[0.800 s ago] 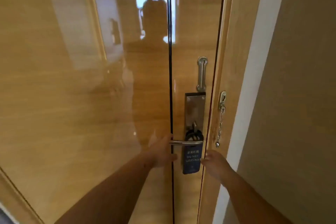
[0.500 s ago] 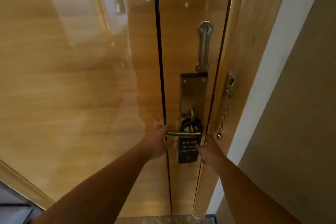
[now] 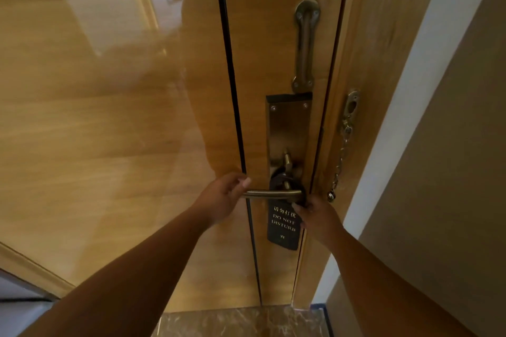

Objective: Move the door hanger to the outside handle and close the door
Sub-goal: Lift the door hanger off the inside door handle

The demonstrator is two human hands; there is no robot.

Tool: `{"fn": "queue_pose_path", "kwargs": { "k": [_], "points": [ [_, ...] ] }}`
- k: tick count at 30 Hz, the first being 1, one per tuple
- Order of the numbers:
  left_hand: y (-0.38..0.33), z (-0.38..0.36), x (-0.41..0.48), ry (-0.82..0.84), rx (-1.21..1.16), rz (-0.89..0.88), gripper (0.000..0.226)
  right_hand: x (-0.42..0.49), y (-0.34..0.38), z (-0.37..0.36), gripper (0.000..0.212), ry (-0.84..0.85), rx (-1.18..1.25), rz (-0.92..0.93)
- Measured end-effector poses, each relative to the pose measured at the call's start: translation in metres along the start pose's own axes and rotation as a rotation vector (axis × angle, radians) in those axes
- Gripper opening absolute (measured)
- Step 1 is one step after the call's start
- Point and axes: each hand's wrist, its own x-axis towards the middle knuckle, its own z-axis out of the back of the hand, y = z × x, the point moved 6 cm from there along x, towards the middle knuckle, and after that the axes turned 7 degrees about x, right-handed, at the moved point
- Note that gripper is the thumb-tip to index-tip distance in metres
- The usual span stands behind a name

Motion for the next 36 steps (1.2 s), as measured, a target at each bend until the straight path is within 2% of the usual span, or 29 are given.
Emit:
{"fn": "queue_pose_path", "kwargs": {
  "k": [2, 4, 6, 10, 14, 17, 20, 22, 25, 28, 30, 32, 36],
  "points": [
    [0.005, 0.008, -0.001, -0.044, -0.028, 0.019, 0.020, -0.011, 0.004, 0.008, 0.008, -0.021, -0.090, 0.040],
    [0.010, 0.013, -0.002, -0.029, -0.021, 0.046, 0.031, -0.021, 0.014, 0.016, 0.020, -0.037, -0.175, 0.072],
    [0.013, 0.021, -0.001, -0.003, -0.012, 0.093, 0.042, -0.026, 0.028, 0.026, 0.023, -0.028, -0.273, 0.068],
    [0.007, 0.035, -0.002, 0.057, -0.023, 0.142, 0.046, -0.032, 0.054, 0.035, 0.027, -0.008, -0.341, 0.097],
    [0.005, 0.052, -0.013, 0.082, -0.044, 0.167, 0.053, -0.039, 0.053, 0.016, 0.029, 0.010, -0.249, 0.075],
    [0.014, 0.066, -0.021, 0.133, -0.006, 0.187, 0.045, -0.041, 0.049, -0.011, 0.023, 0.035, -0.169, 0.040],
    [0.028, 0.079, -0.027, 0.176, 0.054, 0.233, 0.041, -0.038, 0.058, -0.051, 0.022, 0.093, -0.223, 0.100],
    [0.035, 0.085, -0.029, 0.160, 0.065, 0.258, 0.040, -0.036, 0.065, -0.075, 0.022, 0.142, -0.163, 0.120],
    [0.037, 0.087, -0.027, 0.141, 0.082, 0.243, 0.041, -0.037, 0.065, -0.094, 0.012, 0.290, 0.035, 0.043],
    [0.029, 0.082, -0.019, 0.168, 0.079, 0.198, 0.039, -0.041, 0.049, -0.074, 0.007, 0.379, 0.149, -0.073],
    [0.017, 0.074, -0.010, 0.173, 0.110, 0.137, 0.041, -0.042, 0.032, -0.049, 0.031, 0.386, 0.269, -0.182],
    [0.001, 0.059, 0.003, 0.165, 0.119, 0.087, 0.043, -0.046, 0.020, -0.025, 0.046, 0.391, 0.312, -0.259],
    [-0.033, 0.010, 0.028, 0.279, 0.162, -0.013, 0.045, -0.050, 0.017, 0.016, 0.050, 0.360, 0.230, -0.280]
  ]
}}
